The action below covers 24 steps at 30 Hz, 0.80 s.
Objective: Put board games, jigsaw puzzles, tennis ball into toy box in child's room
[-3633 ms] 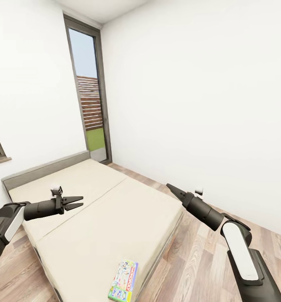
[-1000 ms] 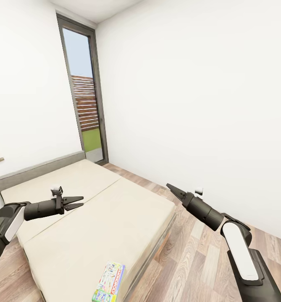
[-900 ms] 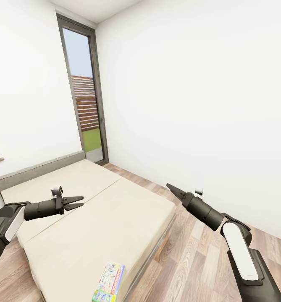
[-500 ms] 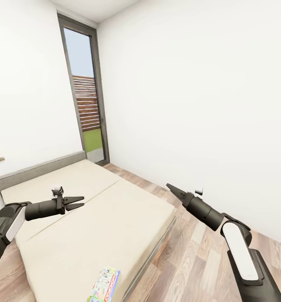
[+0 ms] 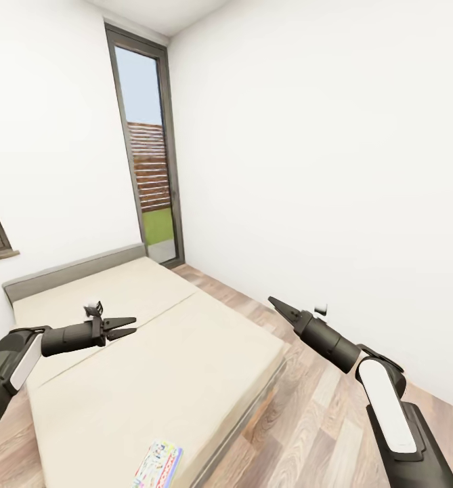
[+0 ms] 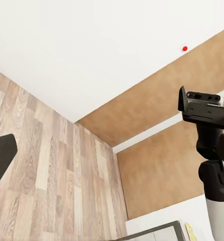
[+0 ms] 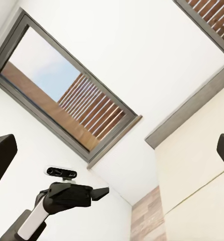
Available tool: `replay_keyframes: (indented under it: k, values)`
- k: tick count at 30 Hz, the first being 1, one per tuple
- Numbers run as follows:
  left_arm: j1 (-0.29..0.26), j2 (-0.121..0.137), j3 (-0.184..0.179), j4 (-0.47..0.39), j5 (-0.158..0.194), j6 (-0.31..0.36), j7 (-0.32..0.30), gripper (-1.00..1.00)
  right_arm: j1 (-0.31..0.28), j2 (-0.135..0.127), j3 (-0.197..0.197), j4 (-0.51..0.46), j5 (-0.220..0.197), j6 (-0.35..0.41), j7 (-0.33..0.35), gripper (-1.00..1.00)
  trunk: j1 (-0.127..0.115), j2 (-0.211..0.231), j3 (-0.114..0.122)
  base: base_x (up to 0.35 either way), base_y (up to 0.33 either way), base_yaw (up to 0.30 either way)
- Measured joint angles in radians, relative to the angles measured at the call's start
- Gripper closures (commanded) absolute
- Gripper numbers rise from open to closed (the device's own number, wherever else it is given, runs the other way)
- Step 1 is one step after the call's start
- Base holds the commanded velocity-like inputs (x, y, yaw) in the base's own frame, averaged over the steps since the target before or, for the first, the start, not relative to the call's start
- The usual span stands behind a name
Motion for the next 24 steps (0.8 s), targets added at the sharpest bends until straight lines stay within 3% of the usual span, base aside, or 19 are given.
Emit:
replay_keyframes:
  k: [15, 24]
  values:
    - [0.000, 0.000, 0.000, 0.000, 0.000, 0.000, 0.000, -1.00, 0.000, 0.000, 0.000, 0.000, 0.000, 0.000, 0.000, -1.00, 0.000, 0.000, 0.000, 0.007, -0.223, 0.230]
    - [0.000, -0.001, 0.000, 0.000, 0.000, 0.000, 0.000, -1.00, 0.000, 0.000, 0.000, 0.000, 0.000, 0.000, 0.001, -1.00, 0.000, 0.000, 0.000, 0.000, -0.075, 0.278]
